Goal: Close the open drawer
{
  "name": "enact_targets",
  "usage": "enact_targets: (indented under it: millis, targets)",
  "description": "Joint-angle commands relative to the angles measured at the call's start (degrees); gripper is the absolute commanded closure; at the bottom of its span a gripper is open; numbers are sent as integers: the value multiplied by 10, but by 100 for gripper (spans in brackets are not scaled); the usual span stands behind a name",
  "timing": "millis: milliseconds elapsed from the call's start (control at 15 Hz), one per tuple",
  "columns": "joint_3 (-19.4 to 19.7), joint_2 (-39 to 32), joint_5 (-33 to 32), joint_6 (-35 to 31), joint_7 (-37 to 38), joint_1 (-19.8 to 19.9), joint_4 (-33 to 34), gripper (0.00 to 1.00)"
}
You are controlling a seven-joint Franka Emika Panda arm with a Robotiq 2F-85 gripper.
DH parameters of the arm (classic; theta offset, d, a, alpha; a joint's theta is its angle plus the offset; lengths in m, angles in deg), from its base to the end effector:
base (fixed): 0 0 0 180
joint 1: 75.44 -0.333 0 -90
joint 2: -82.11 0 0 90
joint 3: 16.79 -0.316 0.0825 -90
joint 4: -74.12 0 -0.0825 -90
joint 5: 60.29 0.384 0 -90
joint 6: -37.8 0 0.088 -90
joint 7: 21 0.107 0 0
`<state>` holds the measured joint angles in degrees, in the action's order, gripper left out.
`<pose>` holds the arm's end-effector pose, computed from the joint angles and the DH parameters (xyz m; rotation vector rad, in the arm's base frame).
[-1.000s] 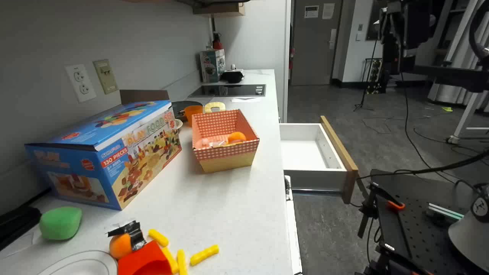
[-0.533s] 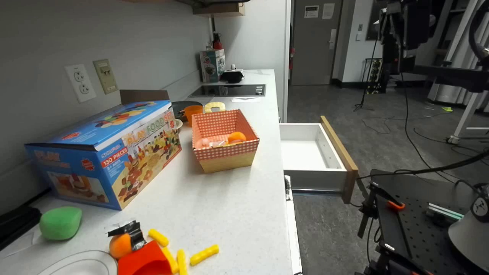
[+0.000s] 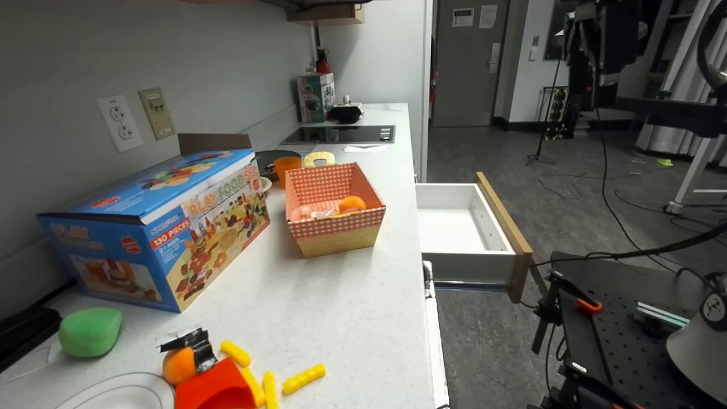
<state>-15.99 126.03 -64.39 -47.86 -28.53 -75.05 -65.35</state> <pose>0.2985 -0.0152 0.5425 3.0754 0.1788 -0.2729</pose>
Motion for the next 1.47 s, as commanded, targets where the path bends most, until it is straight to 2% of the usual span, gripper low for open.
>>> enact_targets:
  millis: [0,200,333,733,1000,1267,1333,1400]
  targets:
    - [5,0,-3,1,4,-7,1,0]
    - [4,-3,-5,-4,6,-6,1,0]
    - [18,-8,-7,-18,0,0,4,0]
    - [95,-23,-4,-103,-12,37,-18,0]
    - [134,-64,11,-166,-9,59,-29,0]
    - [137,-113,19,-205,38,89,-38,0]
    - [132,-93,14,-189,13,84,-38,0]
    - [132,-104,14,-195,20,90,-40,0]
